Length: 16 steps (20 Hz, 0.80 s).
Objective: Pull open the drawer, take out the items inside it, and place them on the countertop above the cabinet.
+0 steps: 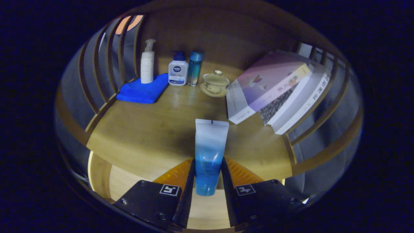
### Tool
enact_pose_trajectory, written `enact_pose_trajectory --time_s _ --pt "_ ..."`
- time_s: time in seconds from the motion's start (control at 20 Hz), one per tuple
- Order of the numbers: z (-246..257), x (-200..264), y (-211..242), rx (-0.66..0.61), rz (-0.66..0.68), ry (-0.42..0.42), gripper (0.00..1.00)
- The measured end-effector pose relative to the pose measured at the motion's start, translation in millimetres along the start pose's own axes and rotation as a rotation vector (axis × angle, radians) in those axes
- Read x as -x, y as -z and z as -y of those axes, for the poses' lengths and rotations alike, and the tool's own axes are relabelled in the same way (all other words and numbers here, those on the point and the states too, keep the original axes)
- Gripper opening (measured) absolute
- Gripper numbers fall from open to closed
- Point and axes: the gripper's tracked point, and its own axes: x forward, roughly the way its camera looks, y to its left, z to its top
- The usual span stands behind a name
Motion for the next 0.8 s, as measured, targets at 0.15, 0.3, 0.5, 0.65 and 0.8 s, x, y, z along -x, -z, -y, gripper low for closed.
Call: enact_pose_trajectory --time_s 0.15,0.3,0.5,0.65,0.8 --pt "-12 -20 0 -0.004 0.013 0.006 0.49" --pt "-12 -25 -10 0.001 0.067 -0.006 0.52" --pt "-9 -12 -4 -0.056 0.078 -0.058 0.56" --pt "-8 14 8 -0.069 0.125 -0.1 0.59" --pt "-4 48 18 -0.073 0.191 -0.13 0.68"
